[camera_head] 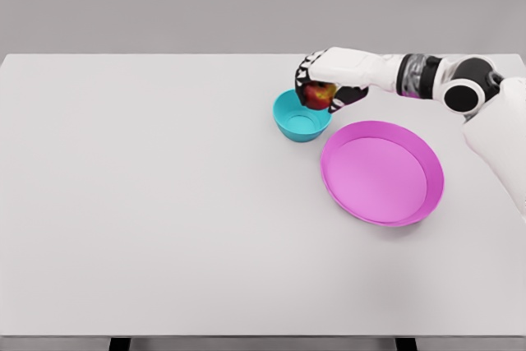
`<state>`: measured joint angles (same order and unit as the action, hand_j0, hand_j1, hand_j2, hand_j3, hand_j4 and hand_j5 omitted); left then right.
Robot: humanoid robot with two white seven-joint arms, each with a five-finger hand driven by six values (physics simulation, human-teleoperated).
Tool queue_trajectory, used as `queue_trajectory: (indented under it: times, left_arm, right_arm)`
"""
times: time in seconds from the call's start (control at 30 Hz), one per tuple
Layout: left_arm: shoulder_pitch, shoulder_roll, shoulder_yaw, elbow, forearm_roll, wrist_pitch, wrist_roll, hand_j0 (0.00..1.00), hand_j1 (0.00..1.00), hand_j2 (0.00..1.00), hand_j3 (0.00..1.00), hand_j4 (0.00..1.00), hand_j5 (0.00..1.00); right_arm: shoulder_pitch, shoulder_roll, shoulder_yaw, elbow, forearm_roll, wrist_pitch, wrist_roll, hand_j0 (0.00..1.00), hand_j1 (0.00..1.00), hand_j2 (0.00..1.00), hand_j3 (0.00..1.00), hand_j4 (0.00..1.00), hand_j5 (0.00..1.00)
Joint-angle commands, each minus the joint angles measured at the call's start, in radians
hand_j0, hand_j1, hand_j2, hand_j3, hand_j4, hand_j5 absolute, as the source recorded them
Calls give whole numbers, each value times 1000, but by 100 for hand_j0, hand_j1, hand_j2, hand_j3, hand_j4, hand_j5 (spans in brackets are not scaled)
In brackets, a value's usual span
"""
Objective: Put the apple from the pink plate into the blue bowl with your right arm
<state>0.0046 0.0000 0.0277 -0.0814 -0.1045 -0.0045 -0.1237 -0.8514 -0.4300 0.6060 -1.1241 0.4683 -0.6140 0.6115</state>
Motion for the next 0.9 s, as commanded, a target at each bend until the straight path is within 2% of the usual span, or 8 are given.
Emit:
queue_trajectory:
  times: [0.0,0.37,0.4,0.43,0.47,0.77,0.83,0.87]
  left_arm:
    - [0,0,0,0,0,0,-1,100,100,100,100,100,100]
    - [2,0,0,0,0,0,-1,100,100,100,100,100,100]
    - [2,0,0,0,0,0,-1,100,100,100,100,100,100]
    - [2,0,0,0,0,0,1,100,100,100,100,100,100]
    - [2,0,0,0,0,0,-1,100,100,100,100,100,100]
    - [2,0,0,0,0,0,-1,100,100,100,100,100,100]
    - [2,0,0,0,0,1,-1,100,100,100,100,100,100]
    - [2,0,0,0,0,1,-1,100,100,100,100,100,100]
  right_arm:
    - [0,17,5,14,0,3,-1,37,37,37,37,37,37]
    - [-6,48,15,35,21,3,-1,41,41,41,41,41,41]
    - [-6,53,15,38,21,3,-1,49,49,49,49,49,49]
    - [-8,56,15,49,21,3,-1,87,87,87,87,87,87]
    - [-9,56,15,47,21,3,-1,100,100,100,100,100,100]
    - [-15,45,5,29,18,3,-1,100,100,100,100,100,100]
    - [-21,36,0,-6,13,3,-1,100,100,100,100,100,100]
    - [-20,1,-26,-45,7,3,-1,100,100,100,100,100,100]
